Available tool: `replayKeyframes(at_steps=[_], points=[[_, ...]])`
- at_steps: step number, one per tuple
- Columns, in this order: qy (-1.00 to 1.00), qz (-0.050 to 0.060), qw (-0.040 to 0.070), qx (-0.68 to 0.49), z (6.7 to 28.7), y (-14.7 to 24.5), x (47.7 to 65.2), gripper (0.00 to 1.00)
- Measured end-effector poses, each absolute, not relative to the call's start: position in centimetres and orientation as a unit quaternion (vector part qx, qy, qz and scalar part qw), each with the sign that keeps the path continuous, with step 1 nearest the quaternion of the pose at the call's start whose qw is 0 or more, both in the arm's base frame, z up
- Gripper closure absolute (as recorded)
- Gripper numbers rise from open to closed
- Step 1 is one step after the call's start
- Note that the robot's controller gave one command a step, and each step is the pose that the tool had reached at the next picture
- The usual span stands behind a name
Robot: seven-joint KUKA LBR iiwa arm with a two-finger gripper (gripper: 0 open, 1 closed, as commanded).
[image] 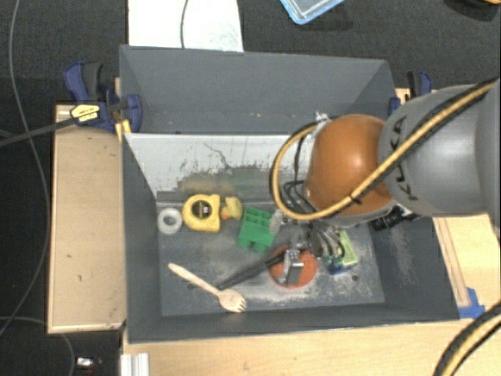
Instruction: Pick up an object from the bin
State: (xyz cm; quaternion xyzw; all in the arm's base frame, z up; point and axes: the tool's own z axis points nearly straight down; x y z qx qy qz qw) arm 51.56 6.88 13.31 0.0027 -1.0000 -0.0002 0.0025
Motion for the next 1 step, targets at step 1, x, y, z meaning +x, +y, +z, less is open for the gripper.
replayKeyframes(at_steps=[1], points=[[-1.0,0.0,-0.001,0.001,13.61,6.85,51.76,0.0]])
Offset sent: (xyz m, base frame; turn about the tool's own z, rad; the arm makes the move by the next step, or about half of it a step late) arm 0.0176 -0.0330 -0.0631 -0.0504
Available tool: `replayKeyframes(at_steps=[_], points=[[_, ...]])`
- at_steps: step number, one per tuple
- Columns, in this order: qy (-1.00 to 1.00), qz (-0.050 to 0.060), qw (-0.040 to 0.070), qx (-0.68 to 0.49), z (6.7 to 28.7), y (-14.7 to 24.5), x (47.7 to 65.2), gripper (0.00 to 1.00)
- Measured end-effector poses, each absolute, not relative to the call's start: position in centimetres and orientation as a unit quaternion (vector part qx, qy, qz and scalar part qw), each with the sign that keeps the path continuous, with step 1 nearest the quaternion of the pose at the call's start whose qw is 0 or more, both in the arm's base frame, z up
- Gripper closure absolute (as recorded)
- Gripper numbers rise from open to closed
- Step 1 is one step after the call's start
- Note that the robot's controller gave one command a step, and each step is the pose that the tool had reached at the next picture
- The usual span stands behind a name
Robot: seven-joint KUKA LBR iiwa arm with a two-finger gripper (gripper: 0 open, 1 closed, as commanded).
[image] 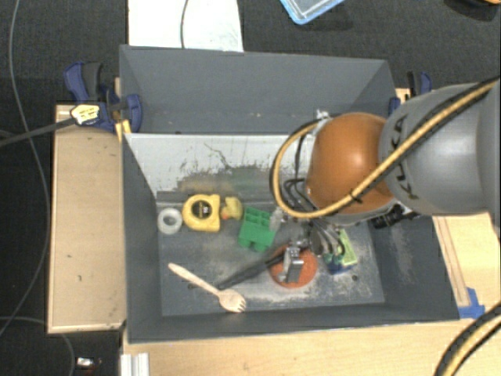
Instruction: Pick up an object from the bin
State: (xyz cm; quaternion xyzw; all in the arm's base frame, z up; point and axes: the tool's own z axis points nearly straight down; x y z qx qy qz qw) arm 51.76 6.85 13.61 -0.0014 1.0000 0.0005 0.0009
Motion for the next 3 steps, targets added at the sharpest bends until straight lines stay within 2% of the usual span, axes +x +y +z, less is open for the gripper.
replayKeyframes(at_steps=[1,2,3], points=[[1.0,0.001,0.007,-0.026,8.0,3.9,53.6,0.0],[0.998,0.003,0.006,0.067,7.2,1.8,52.3,1.0],[0.998,0.003,0.006,0.068,7.2,1.8,52.3,1.0]])
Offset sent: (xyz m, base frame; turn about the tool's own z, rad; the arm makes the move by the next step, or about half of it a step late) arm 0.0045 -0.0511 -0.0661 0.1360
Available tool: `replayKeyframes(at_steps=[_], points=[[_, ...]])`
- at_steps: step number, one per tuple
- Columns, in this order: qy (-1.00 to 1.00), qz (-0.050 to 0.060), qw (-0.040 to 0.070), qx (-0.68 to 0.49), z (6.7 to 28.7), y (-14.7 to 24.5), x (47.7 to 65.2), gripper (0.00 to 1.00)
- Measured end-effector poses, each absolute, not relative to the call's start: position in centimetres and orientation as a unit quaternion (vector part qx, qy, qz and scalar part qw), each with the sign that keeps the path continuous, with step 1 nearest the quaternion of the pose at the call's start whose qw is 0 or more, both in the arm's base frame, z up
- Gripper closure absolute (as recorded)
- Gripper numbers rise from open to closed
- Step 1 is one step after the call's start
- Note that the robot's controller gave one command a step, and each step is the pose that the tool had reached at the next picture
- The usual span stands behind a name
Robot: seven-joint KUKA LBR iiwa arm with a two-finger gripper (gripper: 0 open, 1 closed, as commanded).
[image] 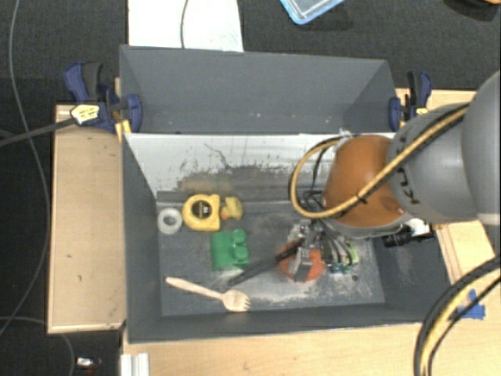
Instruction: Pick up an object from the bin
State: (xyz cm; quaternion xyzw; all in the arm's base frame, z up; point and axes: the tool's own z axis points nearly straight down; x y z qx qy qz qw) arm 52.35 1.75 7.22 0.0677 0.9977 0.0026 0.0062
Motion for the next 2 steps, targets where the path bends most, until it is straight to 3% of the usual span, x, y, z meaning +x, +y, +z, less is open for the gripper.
replayKeyframes(at_steps=[2], points=[[0.984,-0.001,0.012,-0.18,7.3,3.2,53.4,1.0]])
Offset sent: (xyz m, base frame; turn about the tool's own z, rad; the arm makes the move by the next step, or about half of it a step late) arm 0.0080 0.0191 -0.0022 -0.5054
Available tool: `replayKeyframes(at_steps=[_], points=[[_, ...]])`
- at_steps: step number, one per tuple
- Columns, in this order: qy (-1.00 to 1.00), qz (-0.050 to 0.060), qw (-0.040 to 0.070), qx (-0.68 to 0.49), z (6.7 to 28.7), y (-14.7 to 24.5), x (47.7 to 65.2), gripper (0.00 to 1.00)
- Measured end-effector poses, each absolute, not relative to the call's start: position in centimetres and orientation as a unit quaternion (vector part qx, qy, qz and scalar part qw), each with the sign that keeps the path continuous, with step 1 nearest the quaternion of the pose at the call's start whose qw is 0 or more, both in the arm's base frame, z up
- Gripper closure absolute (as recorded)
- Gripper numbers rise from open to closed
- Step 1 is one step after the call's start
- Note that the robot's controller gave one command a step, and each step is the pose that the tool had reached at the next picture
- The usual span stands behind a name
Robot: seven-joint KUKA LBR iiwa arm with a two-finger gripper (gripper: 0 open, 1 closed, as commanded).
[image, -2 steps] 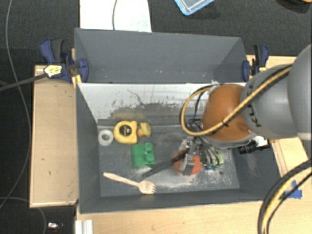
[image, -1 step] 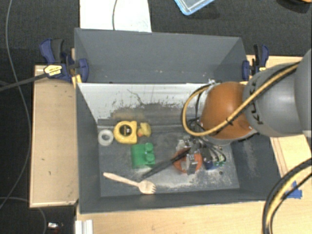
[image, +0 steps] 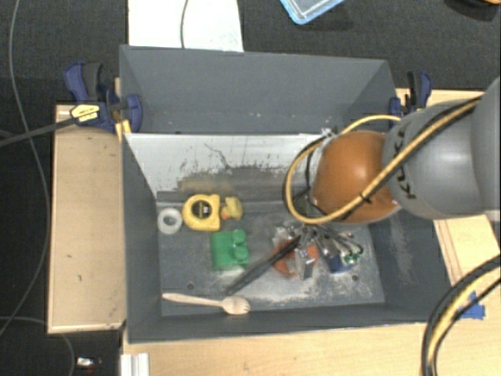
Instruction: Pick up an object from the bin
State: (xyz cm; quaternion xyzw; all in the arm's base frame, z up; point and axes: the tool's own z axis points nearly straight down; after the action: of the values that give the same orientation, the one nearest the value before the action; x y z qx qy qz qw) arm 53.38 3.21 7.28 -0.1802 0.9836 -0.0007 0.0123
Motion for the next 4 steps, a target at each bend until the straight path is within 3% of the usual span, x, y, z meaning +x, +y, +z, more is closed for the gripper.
replayKeyframes(at_steps=[1,2,3,4], points=[[0.971,0.0,0.015,-0.237,7.3,3.3,53.6,1.0],[0.939,-0.002,0.013,-0.343,10.9,3.6,52.8,1.0],[0.975,0.0,0.015,-0.22,10.6,5.0,53.8,1.0],[0.965,0.0,0.011,-0.263,16.2,4.9,53.3,1.0]])
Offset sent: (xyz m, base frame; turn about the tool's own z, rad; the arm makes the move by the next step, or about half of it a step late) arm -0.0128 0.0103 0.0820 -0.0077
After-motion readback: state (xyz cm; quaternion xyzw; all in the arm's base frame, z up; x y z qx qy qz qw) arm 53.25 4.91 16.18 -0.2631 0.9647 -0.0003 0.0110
